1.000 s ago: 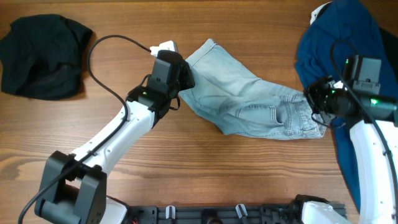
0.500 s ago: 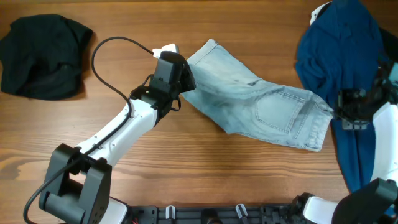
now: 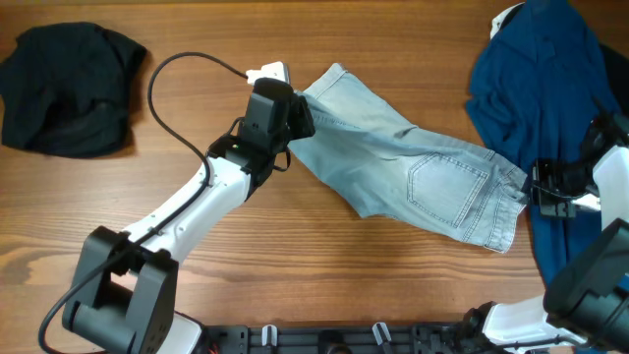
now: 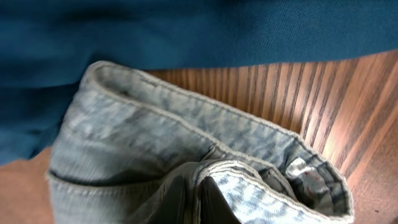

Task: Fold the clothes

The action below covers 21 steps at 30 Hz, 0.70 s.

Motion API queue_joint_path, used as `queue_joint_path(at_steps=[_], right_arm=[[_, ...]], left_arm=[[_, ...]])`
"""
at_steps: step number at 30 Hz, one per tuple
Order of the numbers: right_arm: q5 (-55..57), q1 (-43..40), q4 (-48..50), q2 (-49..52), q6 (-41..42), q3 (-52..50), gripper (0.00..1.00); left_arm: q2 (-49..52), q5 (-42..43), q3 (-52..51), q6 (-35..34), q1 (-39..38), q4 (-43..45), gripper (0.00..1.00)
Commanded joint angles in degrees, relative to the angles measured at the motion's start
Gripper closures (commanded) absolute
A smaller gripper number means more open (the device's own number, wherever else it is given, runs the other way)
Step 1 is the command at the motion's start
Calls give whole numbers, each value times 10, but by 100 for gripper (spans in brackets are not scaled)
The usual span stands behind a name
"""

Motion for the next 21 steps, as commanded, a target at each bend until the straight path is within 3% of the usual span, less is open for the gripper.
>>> queue_joint_path(at_steps=[1,2,3,4,9,11,13,14,15,21], right_arm=[[33,-7,5,17,-13,-16,96],[33,-7,8,17,-21,-16,96],[33,-7,9,17,-21,-16,96],[34,-7,10,17,-22,-16,96],[33,-7,10,17,-23,-16,96],[33,-7,9,17,-26,-16,96],[33,-7,10,17,-37,-16,96],[33,-7,10,17,-38,-16,81],[32,-7,10,17,-54,-16,0],[-14,-7,35,16,-162,3,0]], left_arm=[[29,-12,0,49,3,97,95],[40,-12,0,49,3,117,92],[53,-10,0,48,2,133,75],[62,-3,0,48,1,140,69],[151,35,0,38,-28,191,70],[186,34,0,36,-39,218,75],[220,33,3,29,-46,242,71],[229,33,6,29,-47,242,60],[231,33,7,21,-48,237,59],[231,33,11,18,-44,226,59]])
